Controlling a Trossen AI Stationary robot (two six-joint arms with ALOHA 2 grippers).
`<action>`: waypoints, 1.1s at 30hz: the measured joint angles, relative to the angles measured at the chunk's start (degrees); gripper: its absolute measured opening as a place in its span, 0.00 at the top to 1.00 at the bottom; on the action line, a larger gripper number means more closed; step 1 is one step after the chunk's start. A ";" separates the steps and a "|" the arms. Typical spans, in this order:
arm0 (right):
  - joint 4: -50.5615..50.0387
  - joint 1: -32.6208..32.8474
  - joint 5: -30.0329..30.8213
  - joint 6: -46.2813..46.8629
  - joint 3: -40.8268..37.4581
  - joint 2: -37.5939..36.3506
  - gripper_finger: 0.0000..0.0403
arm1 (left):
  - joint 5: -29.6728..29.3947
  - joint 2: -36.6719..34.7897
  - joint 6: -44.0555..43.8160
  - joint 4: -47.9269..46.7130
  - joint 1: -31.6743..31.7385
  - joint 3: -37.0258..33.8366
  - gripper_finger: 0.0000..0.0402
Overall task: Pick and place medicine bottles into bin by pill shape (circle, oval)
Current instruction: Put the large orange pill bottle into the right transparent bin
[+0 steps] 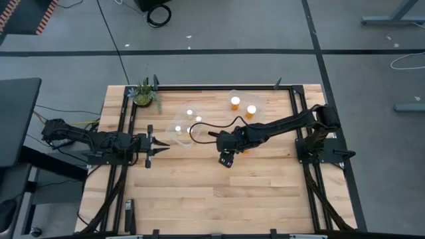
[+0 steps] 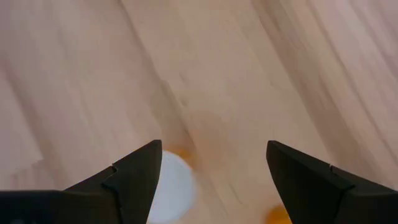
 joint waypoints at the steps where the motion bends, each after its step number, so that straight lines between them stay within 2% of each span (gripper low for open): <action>1: 0.56 0.38 0.00 0.00 0.00 0.05 0.26 | 0.00 0.00 0.00 0.04 0.02 0.00 0.87; 8: 5.39 3.96 1.79 -0.32 0.00 0.05 0.26 | 0.00 0.00 0.00 0.00 0.02 0.00 0.86; 14: 5.47 6.48 5.18 -0.41 0.00 0.05 0.26 | 0.00 0.00 0.00 -0.04 0.02 0.00 0.85; 23: 4.80 6.80 7.15 -3.09 0.00 0.05 0.26 | -0.02 0.00 0.00 -0.04 0.00 0.00 0.87; 33: 4.53 6.80 7.14 -3.45 -0.04 0.05 0.24 | 0.00 0.00 0.02 -0.04 0.00 0.00 0.85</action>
